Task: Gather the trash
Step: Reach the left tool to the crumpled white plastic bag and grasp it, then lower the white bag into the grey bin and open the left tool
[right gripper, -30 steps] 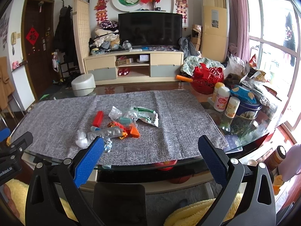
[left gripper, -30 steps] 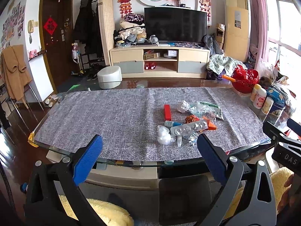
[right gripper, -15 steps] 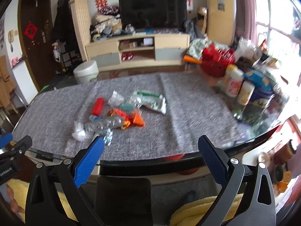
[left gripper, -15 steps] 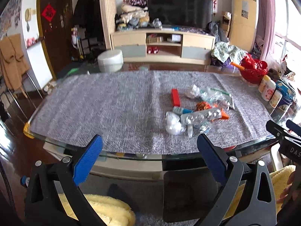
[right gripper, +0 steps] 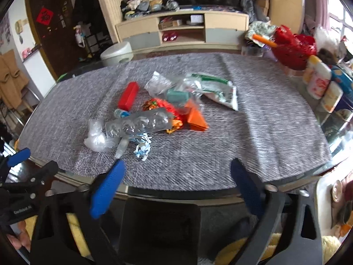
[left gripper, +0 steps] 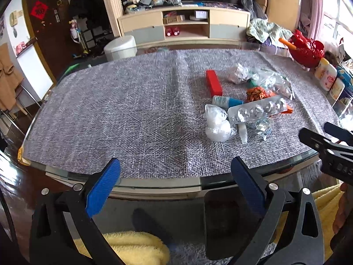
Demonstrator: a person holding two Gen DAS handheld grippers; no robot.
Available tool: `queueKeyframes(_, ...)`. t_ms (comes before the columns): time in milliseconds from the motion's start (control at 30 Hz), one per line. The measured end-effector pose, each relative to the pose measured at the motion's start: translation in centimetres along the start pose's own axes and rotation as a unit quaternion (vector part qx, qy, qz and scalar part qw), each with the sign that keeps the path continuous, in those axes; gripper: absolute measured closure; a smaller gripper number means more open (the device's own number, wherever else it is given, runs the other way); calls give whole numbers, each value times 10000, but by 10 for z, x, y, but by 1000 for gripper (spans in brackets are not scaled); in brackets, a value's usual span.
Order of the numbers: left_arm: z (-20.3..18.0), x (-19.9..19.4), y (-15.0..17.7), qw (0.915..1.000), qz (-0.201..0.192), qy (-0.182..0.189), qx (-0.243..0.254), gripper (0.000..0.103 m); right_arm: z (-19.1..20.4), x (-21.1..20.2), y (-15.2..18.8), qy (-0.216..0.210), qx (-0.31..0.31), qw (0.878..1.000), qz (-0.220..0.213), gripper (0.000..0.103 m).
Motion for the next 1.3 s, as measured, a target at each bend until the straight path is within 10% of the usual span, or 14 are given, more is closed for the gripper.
queueKeyframes(600, 0, 54, -15, 9965, 406, 725, 2, 32, 39, 58, -16, -807, -186, 9951, 543, 87)
queueKeyframes(833, -14, 73, -32, 9928, 453, 1109, -37, 41, 33, 58, -31, -777, -225, 9960, 387, 90)
queueKeyframes(1033, -24, 89, -39, 9889, 605, 1359, -57, 82, 20, 46, -39, -682, -174, 9974, 184, 90)
queueKeyframes(1300, -35, 63, -47, 9911, 319, 1288, 94, 88, -1, 20, -44, -611, -45, 9981, -85, 90)
Point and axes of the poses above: each gripper's, at about its wrist camera, not at the fingertips, and x roughly the way its jaws point, z to its left, y to its underside, the point moved 4 cm from there along x, roughly the way its jaws point, and after that the axes turned 12 degrees about y, right-handed, at the moved point
